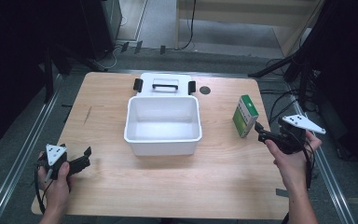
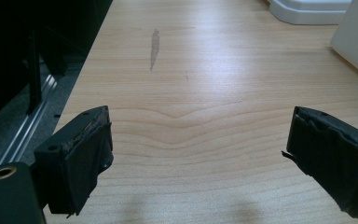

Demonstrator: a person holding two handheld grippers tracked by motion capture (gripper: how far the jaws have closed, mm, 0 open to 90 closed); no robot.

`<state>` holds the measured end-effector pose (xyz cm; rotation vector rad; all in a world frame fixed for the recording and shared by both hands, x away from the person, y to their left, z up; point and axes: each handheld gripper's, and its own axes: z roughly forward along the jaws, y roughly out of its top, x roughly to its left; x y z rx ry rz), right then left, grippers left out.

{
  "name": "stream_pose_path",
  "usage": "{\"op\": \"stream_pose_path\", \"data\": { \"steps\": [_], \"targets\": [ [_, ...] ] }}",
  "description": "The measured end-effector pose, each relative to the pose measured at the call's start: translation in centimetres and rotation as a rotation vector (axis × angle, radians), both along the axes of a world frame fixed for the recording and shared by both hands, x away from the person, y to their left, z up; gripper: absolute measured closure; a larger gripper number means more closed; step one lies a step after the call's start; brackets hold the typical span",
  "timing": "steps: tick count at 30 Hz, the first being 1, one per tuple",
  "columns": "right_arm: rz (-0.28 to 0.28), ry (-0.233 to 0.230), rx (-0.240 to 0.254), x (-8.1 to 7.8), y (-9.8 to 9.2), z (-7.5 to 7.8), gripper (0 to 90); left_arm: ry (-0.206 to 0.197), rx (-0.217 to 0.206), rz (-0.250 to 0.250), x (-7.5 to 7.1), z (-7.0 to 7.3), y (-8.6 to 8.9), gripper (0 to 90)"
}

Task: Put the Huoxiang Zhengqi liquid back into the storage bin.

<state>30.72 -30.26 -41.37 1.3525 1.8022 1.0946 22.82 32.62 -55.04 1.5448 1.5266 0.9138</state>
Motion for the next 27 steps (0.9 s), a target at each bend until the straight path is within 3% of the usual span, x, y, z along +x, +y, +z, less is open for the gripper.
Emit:
{"op": "stream_pose_path", "data": {
  "steps": [2, 5, 7, 14, 18, 21, 27],
  "targets": [
    [0.011, 0.053, -0.019, 1.0, 0.6, 0.5, 17.6, 0.0, -0.001, 0.0, 0.0, 0.0, 0.0, 7.0],
    [0.022, 0.08, -0.033, 1.6, 1.0, 0.8, 18.5, 0.001, -0.002, 0.0, 0.0, 0.0, 0.0, 7.0],
    [0.021, 0.127, -0.054, 2.6, 1.6, 1.2, 19.9, 0.002, -0.002, -0.001, 0.0, 0.0, 0.0, 7.0],
    [0.012, 0.201, -0.096, 4.6, 2.6, 2.0, 23.8, 0.003, -0.003, -0.002, 0.0, 0.0, 0.0, 7.0],
    [-0.011, 0.278, -0.139, 6.1, 3.2, 2.5, 24.6, 0.003, -0.002, -0.002, 0.0, 0.0, 0.0, 7.0],
    [-0.019, 0.303, -0.149, 6.8, 3.2, 2.9, 25.6, 0.004, 0.0, -0.004, 0.0, 0.0, 0.0, 7.0],
    [-0.03, 0.443, -0.224, 9.0, 3.6, 4.5, 26.0, 0.007, 0.003, -0.006, 0.0, 0.0, 0.0, 7.0]
  ]
}}
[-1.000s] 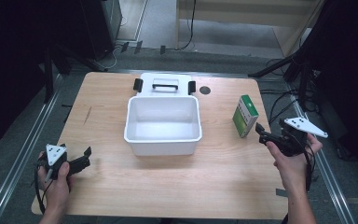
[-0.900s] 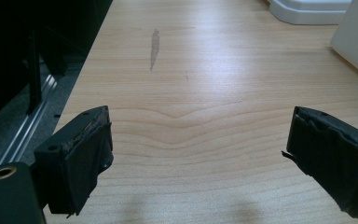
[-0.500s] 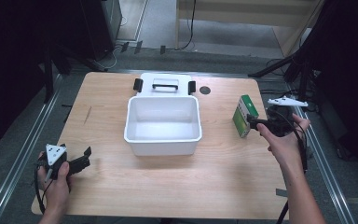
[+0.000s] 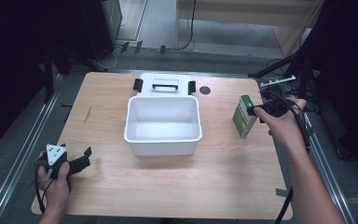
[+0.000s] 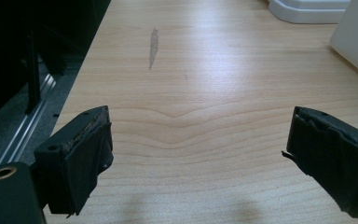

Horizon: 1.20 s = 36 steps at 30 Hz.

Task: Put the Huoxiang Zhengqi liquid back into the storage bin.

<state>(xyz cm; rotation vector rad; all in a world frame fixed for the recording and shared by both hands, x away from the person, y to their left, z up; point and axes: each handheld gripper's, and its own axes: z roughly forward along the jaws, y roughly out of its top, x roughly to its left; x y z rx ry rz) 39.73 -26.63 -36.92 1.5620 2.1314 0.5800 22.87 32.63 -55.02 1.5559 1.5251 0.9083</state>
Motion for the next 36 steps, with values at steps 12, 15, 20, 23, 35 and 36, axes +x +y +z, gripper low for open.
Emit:
{"op": "stream_pose_path", "data": {
  "steps": [12, 15, 20, 23, 35, 36],
  "targets": [
    [-0.029, 0.124, -0.102, 2.8, 1.4, 2.4, 27.5, -0.002, 0.002, -0.001, 0.0, 0.0, 0.0, 7.0],
    [-0.032, 0.153, -0.122, 3.5, 1.9, 2.7, 28.0, -0.002, 0.001, -0.001, 0.0, 0.0, 0.0, 7.0],
    [-0.025, 0.228, -0.13, 4.8, 2.5, 3.0, 31.3, -0.002, 0.003, -0.003, 0.0, 0.0, 0.0, 7.0],
    [-0.032, 0.272, -0.124, 5.6, 2.6, 2.9, 33.3, -0.004, 0.0, -0.002, 0.0, 0.0, 0.0, 7.0],
    [-0.068, 0.411, -0.115, 7.4, 2.5, 1.0, 35.4, -0.005, -0.003, -0.003, 0.0, 0.0, 0.0, 7.0],
    [-0.068, 0.417, -0.11, 7.5, 2.4, 0.9, 35.9, -0.004, -0.003, -0.003, 0.0, 0.0, 0.0, 7.0]
  ]
}}
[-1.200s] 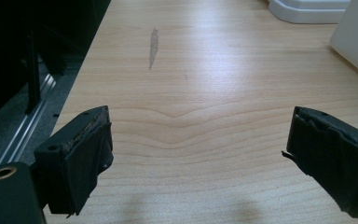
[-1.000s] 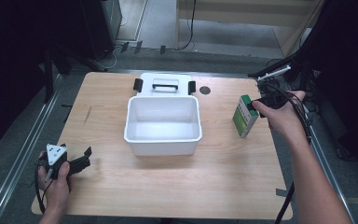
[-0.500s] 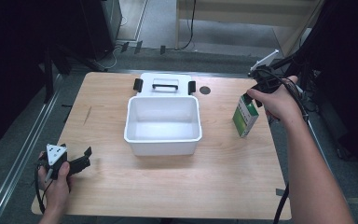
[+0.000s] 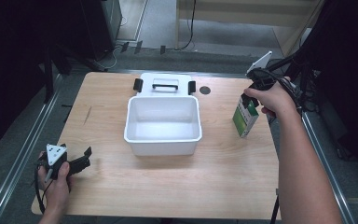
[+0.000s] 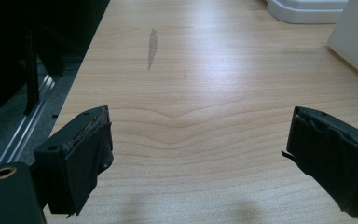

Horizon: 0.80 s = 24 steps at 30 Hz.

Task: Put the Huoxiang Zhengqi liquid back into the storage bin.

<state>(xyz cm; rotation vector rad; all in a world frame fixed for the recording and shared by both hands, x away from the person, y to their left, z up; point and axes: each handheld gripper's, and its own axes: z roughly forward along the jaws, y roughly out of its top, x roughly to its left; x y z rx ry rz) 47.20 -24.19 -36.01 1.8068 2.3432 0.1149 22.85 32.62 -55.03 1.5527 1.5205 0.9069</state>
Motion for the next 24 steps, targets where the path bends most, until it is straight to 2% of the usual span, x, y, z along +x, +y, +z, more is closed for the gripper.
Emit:
{"op": "stream_pose_path", "data": {
  "steps": [8, 9, 14, 24],
  "targets": [
    [-0.013, 0.038, 0.005, 0.3, 0.3, -0.6, 37.9, -0.001, 0.003, 0.0, 0.0, 0.0, 0.0, 7.0],
    [-0.024, 0.047, -0.002, 0.4, 0.5, -0.9, 42.4, -0.001, 0.003, -0.001, 0.0, 0.0, 0.0, 7.0],
    [-0.032, 0.073, -0.021, 0.7, 0.6, -1.5, 46.0, -0.001, 0.001, 0.0, 0.0, 0.0, 0.0, 7.0],
    [-0.057, 0.083, 0.0, 1.4, 0.9, -2.5, 48.3, 0.001, -0.003, -0.004, 0.0, 0.0, 0.0, 7.0]
  ]
}}
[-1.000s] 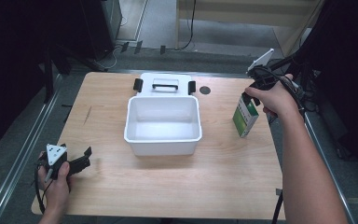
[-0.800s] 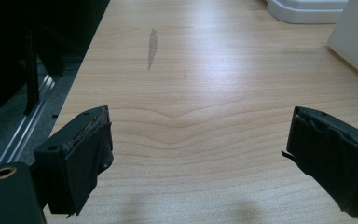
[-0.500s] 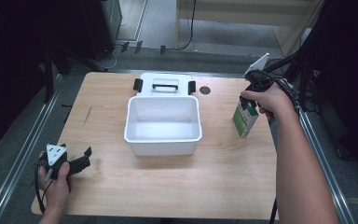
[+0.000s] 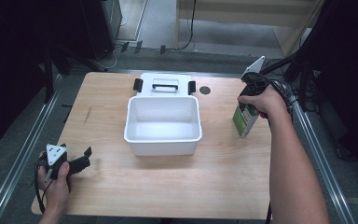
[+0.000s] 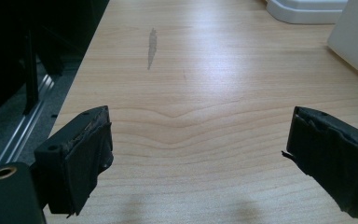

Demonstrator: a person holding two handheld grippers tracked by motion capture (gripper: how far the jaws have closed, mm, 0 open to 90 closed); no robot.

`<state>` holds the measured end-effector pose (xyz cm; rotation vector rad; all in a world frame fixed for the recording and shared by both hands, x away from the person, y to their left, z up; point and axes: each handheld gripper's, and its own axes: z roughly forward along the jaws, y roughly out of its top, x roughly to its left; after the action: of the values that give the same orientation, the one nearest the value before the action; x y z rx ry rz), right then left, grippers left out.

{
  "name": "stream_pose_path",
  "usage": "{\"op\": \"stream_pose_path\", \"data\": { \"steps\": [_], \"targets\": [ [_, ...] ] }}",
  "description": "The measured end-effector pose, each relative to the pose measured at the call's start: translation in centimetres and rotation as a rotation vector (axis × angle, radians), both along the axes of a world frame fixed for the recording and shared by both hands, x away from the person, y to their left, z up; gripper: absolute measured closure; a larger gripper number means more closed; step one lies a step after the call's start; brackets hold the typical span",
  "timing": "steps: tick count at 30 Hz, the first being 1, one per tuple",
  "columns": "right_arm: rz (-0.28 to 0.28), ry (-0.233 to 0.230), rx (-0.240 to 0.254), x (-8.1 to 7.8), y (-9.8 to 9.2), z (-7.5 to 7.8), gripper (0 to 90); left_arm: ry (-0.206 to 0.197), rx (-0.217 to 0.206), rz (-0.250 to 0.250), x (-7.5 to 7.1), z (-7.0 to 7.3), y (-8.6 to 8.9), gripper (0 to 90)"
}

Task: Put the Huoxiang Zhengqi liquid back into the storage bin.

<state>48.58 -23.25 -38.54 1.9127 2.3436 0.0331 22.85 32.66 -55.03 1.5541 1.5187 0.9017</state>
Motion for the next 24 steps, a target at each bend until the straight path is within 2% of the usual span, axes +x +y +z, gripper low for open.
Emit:
{"op": "stream_pose_path", "data": {
  "steps": [5, 9, 19, 24],
  "targets": [
    [-0.015, 0.01, 0.005, 0.1, -0.2, -0.5, 50.6, -0.001, -0.001, 0.001, 0.0, 0.0, 0.0, 7.0],
    [-0.021, 0.016, 0.024, 0.2, -0.6, -0.8, 55.7, -0.002, -0.001, 0.002, 0.0, 0.0, 0.0, 7.0],
    [-0.014, 0.031, 0.055, 0.2, -1.1, -1.1, 61.7, 0.0, -0.001, 0.002, 0.0, 0.0, 0.0, 7.0],
    [-0.007, 0.032, 0.055, 0.2, -1.2, -1.1, 61.8, 0.0, 0.0, 0.0, 0.0, 0.0, 0.0, 7.0]
  ]
}}
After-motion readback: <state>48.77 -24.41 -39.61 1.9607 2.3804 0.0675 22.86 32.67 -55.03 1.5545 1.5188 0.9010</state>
